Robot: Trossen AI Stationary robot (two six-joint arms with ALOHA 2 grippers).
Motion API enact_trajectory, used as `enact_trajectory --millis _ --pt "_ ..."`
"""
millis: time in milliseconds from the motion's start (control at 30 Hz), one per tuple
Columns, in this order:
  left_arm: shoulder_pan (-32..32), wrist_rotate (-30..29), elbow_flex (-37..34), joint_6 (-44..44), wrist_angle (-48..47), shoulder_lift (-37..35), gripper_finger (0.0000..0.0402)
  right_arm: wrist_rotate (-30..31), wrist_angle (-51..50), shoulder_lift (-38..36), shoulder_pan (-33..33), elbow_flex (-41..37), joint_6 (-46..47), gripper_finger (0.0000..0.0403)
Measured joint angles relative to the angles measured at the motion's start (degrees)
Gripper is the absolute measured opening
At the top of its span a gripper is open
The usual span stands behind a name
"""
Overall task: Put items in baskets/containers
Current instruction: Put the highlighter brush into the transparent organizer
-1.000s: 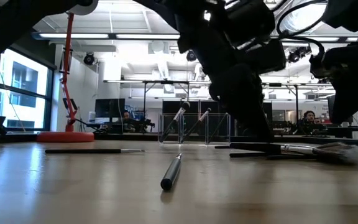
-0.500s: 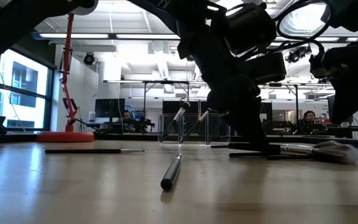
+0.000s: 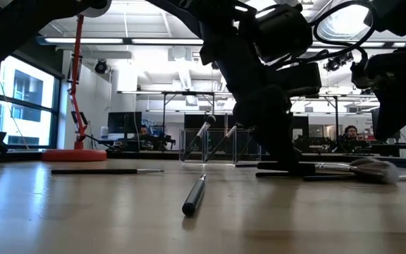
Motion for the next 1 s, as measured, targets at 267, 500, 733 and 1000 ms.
enact_trajectory --millis 267,500,733,1000 --pt "0.04 0.84 -0.02 -1.01 -0.72 -1.19 0.0037 -0.03 0.0 0.0 -0.01 0.0 -0.02 0.0" --pt "0.0 -0.01 0.06 -3.13 -2.9 -3.07 0.0037 -0.03 -0.15 0.0 -0.01 0.0 -0.01 0.0" --pt "0.4 -5.22 0.15 -3.67 -8.09 -6.12 0.0037 0.08 -0.22 0.0 -0.01 -0.02 0.0 0.0" --pt "3.84 -3.26 -4.02 -6.2 -16.04 -10.49 0.0037 0.1 -0.14 0.0 0.01 -0.02 0.36 0.0"
